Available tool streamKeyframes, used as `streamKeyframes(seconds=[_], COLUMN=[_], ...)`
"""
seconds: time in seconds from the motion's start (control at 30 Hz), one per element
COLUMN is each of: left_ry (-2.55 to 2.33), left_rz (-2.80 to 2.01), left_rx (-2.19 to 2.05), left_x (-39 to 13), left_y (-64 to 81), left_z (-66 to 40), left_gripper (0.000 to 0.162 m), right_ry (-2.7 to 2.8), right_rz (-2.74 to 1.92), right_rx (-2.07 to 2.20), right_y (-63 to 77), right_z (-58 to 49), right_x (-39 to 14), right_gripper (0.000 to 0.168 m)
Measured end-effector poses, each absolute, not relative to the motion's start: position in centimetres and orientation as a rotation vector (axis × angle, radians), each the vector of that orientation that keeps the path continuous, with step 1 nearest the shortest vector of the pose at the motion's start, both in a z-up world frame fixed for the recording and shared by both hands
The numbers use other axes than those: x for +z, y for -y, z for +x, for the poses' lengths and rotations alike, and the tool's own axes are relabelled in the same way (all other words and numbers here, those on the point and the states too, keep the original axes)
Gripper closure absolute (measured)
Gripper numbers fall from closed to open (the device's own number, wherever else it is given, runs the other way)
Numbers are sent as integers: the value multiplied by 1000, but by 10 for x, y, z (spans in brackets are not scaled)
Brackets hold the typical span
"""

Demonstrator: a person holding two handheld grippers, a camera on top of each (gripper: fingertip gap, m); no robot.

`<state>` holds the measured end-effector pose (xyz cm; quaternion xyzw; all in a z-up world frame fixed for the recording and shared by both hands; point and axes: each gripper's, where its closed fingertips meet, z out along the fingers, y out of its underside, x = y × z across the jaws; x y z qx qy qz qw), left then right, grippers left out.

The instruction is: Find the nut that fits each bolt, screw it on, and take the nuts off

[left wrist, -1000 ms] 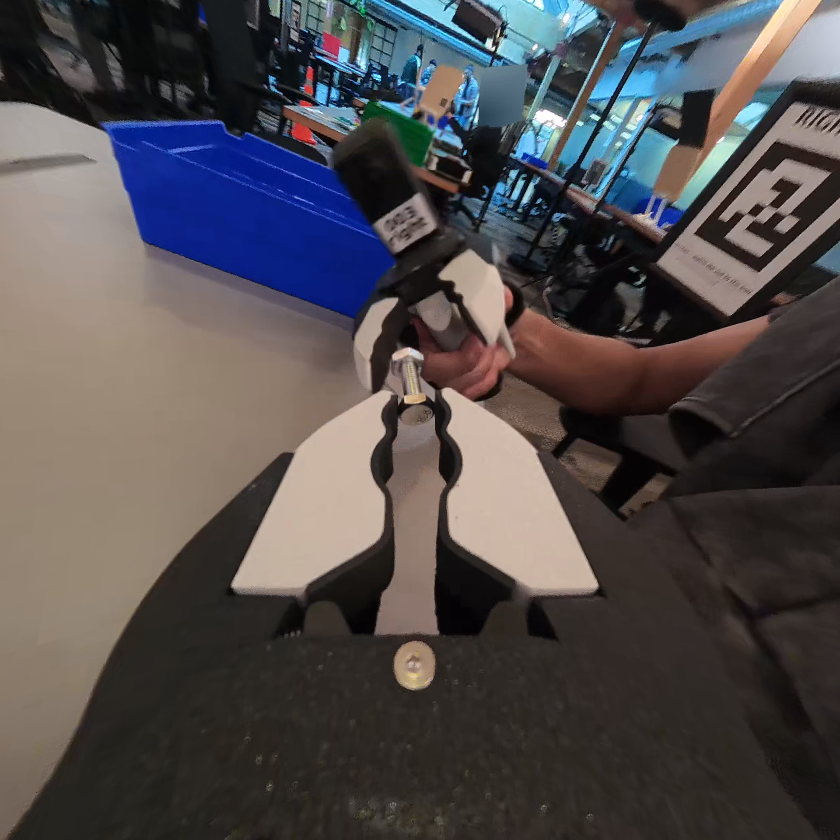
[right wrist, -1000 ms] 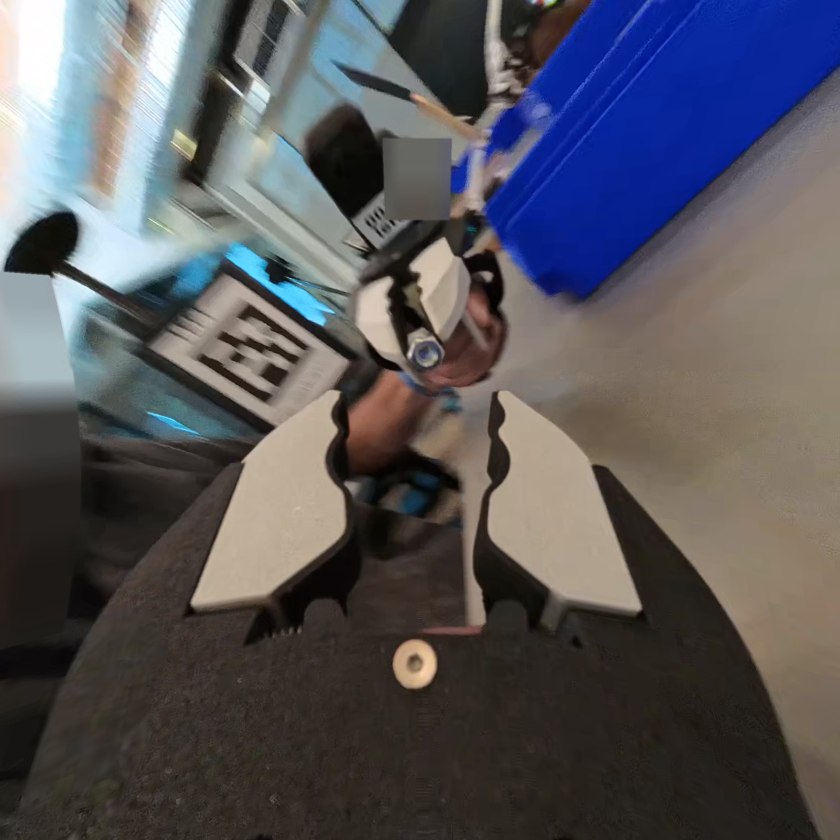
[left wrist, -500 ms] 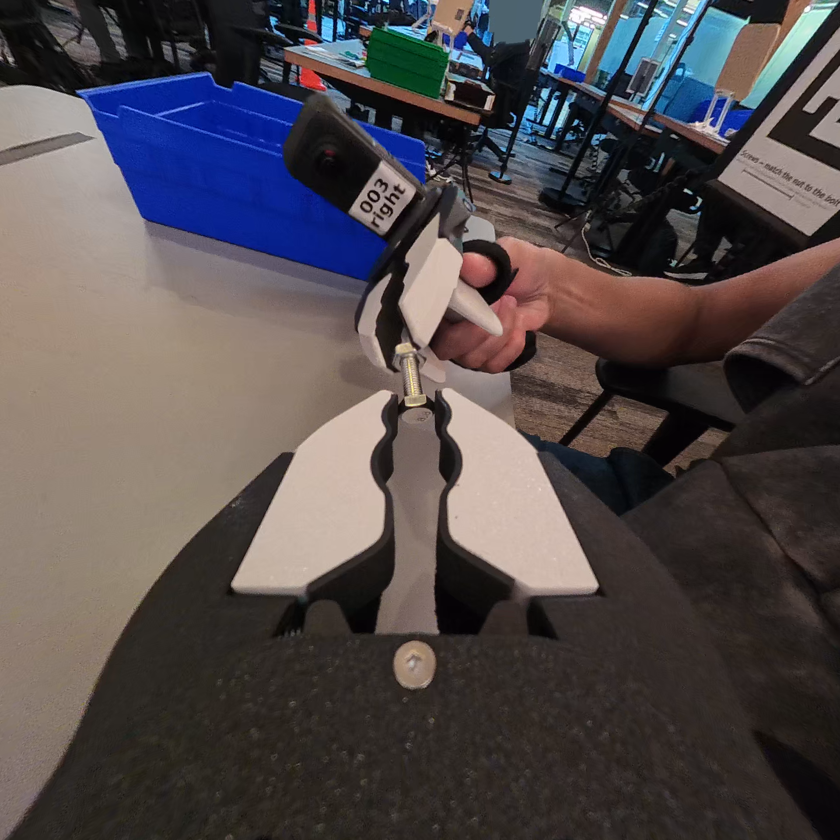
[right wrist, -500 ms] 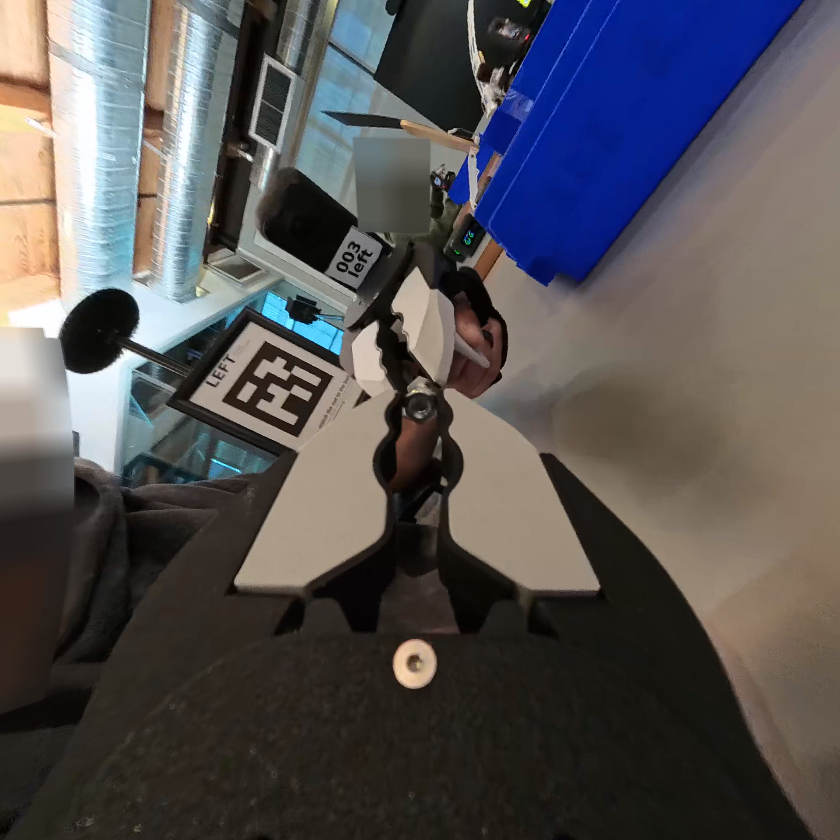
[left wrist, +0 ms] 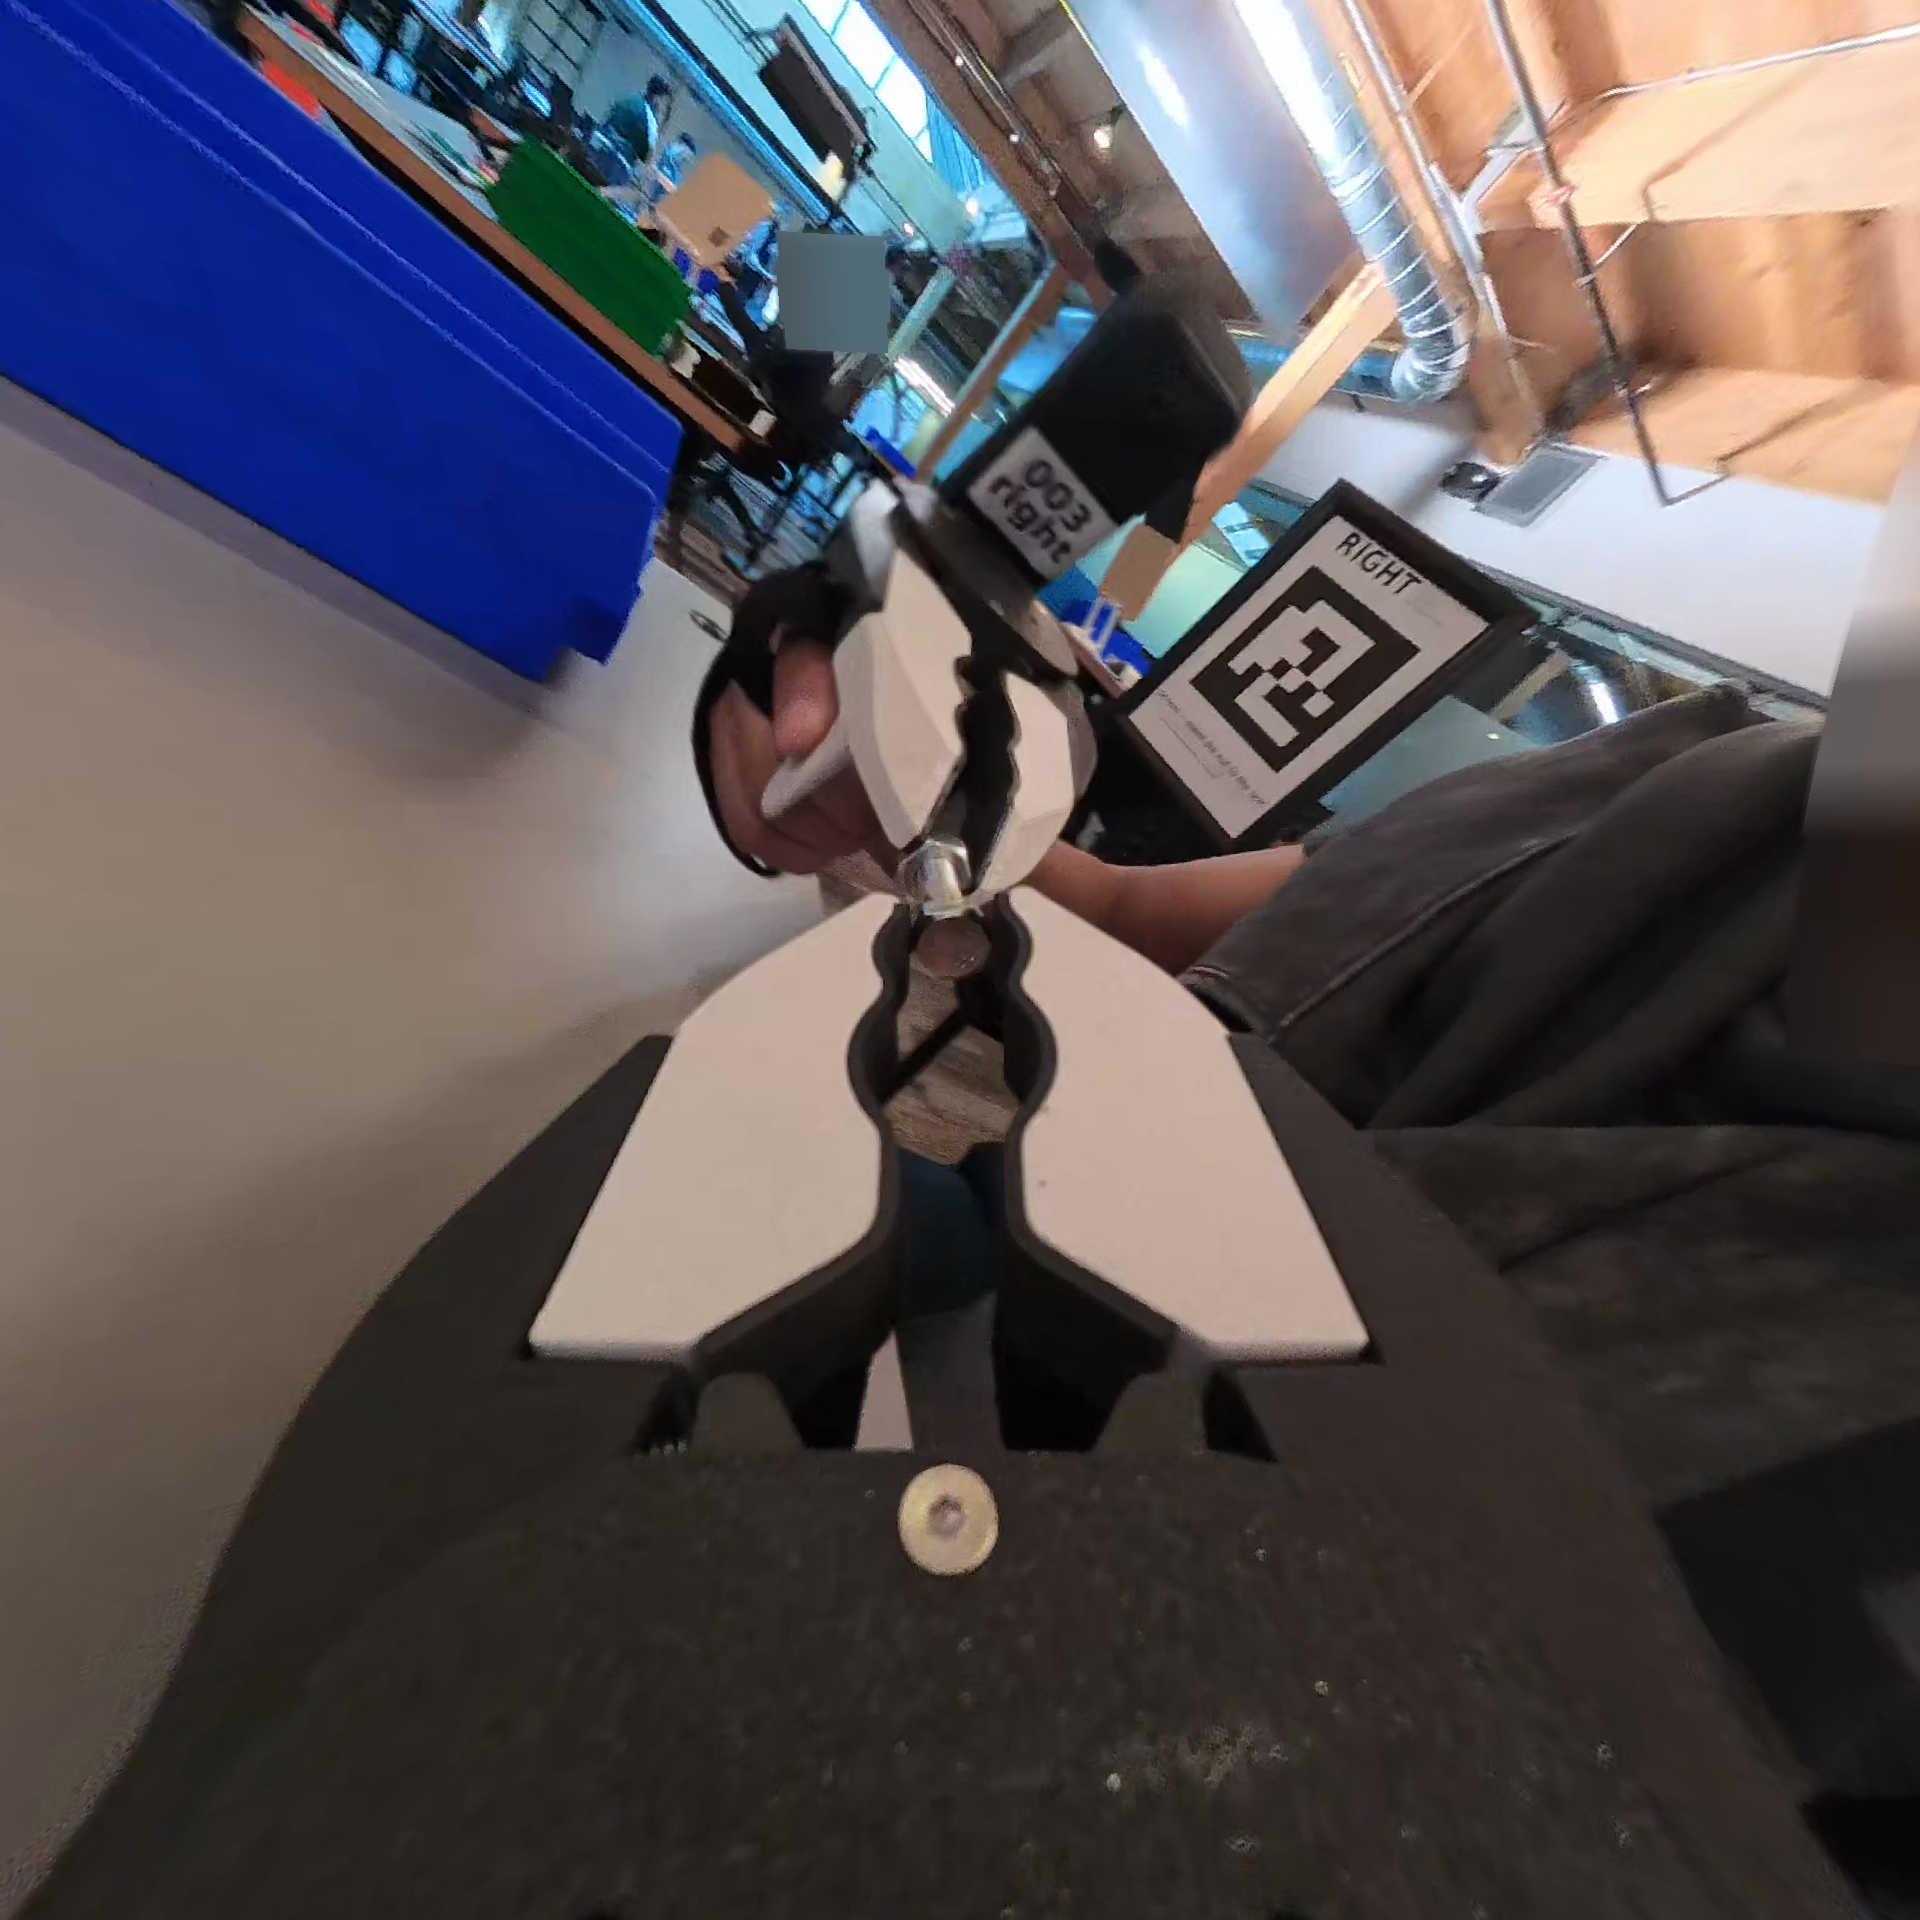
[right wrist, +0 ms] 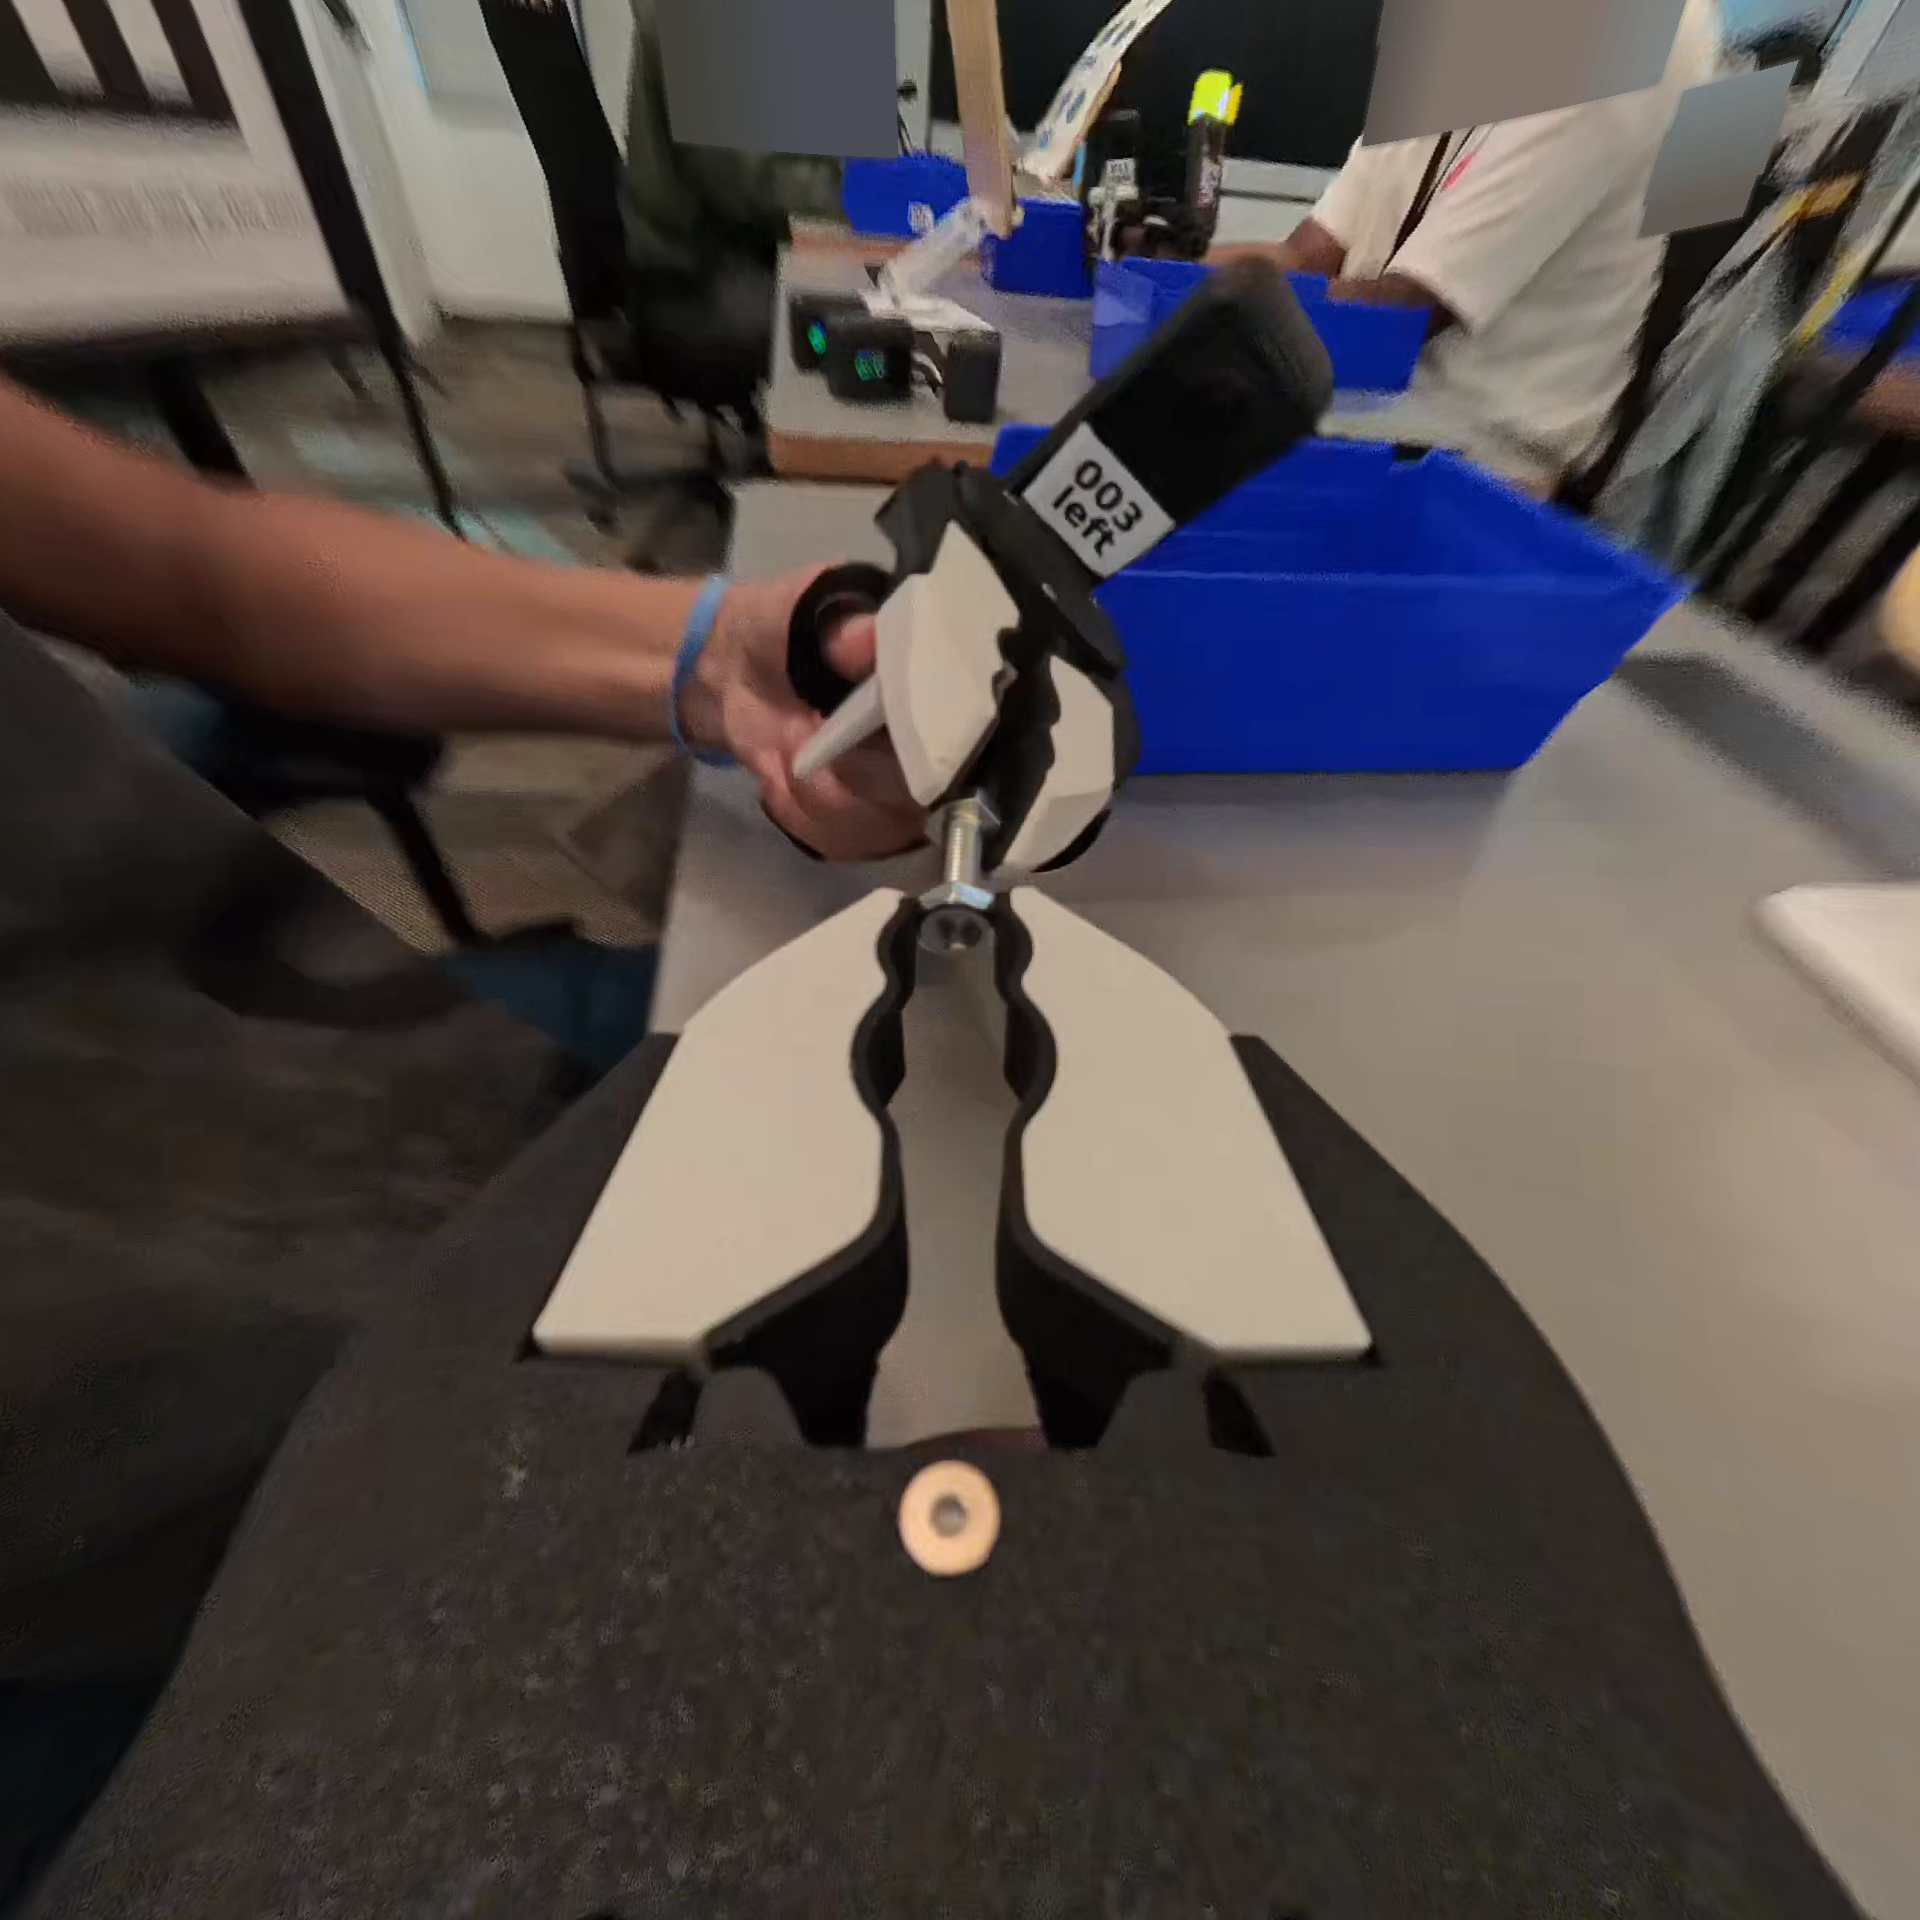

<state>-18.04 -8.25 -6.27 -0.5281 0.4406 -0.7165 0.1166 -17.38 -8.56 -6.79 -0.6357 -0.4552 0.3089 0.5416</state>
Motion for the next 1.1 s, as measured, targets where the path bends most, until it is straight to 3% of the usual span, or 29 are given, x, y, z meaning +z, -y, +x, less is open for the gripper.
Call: streamKeyframes(seconds=[0.3,0.47,0.63,0.8,0.97,1.1], left_ry=[-1249,-1162,-1147,-1164,-882,-886], left_rz=[-1708,-1793,-1737,-1748,-1712,-1742], left_rx=[-2192,-2267,-2184,-1465,-653,-730], left_x=[-81,-79,-72,-83,-91,-93], left_y=[81,76,64,34,-25,-17], left_z=[-176,-178,-189,-182,-216,-216], left_gripper=[148,148,148,147,147,147], right_ry=[1484,1483,1395,951,579,478], right_rz=[-994,-671,-857,-1448,-1786,-1833], right_rx=[-481,-884,-662,106,534,440], right_y=[83,86,80,45,20,17], right_z=[-167,-167,-154,-130,-113,-67], right_x=[-86,-80,-73,-64,-85,-49], right_gripper=[154,154,154,154,154,154])
